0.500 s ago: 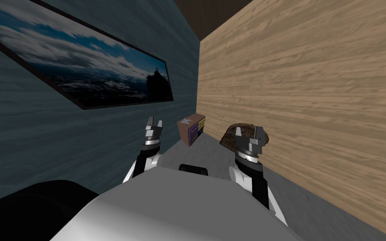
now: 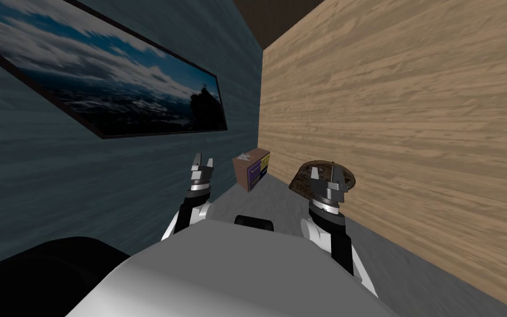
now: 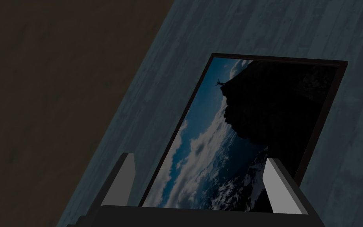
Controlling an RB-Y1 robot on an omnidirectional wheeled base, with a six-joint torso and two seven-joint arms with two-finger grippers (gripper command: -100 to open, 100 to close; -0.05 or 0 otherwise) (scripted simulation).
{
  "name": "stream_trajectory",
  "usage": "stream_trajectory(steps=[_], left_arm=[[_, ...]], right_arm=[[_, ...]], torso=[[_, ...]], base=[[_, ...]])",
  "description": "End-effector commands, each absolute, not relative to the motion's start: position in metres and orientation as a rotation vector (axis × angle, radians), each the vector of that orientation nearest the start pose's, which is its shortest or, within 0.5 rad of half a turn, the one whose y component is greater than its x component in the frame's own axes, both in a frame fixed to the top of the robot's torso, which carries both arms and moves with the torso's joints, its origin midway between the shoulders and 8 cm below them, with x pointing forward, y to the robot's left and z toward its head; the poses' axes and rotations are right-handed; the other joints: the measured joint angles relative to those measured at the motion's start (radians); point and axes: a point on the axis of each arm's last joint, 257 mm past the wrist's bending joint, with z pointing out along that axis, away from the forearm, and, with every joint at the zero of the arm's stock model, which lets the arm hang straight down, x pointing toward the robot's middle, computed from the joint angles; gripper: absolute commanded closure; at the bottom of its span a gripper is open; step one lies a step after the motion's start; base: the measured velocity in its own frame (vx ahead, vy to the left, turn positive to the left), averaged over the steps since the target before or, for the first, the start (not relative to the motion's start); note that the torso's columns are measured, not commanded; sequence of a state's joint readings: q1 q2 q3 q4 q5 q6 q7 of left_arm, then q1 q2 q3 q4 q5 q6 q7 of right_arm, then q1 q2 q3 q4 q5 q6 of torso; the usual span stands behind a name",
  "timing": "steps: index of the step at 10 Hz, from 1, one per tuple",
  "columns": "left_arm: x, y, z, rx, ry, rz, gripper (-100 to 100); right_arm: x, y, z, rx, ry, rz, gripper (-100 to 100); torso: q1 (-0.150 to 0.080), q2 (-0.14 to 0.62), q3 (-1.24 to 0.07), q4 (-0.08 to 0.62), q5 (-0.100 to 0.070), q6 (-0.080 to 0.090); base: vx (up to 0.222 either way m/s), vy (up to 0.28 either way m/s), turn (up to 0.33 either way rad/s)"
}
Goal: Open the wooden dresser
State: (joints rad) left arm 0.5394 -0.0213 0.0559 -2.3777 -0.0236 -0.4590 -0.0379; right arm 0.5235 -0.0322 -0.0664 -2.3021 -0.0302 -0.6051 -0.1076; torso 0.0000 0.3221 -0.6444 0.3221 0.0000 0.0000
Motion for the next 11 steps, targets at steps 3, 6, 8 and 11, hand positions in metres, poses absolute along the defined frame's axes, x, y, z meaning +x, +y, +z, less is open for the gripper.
stream_trajectory(steps=[3, 6, 8, 11], left_arm=[[0.325, 0.297, 0.048, -0.618, 0.602, -1.184, 0], [0.331, 0.289, 0.04, -0.58, 0.663, -1.189, -100], [0.339, 0.285, 0.028, -0.56, 0.712, -1.19, -100], [0.351, 0.283, 0.005, -0.547, 0.771, -1.189, -100]], right_arm=[[0.315, -0.297, 0.048, 0.59, 0.522, 1.374, 0], [0.315, -0.297, 0.048, 0.59, 0.522, 1.374, 0], [0.315, -0.297, 0.048, 0.59, 0.522, 1.374, 0], [0.315, -0.297, 0.047, 0.59, 0.522, 1.374, 0]], torso=[[0.0, 0.222, -0.442, 0.221, 0.0, 0.0], [0.0, 0.403, -0.807, 0.402, 0.0, 0.0], [0.001, 0.414, -0.831, 0.414, 0.0, 0.0], [0.001, 0.415, -0.832, 0.416, 0.0, 0.0]], base=[[0.0, 0.0, 0.0], [0.014, 0.001, -0.026], [0.035, 0.008, -0.064], [0.065, 0.017, -0.092]])
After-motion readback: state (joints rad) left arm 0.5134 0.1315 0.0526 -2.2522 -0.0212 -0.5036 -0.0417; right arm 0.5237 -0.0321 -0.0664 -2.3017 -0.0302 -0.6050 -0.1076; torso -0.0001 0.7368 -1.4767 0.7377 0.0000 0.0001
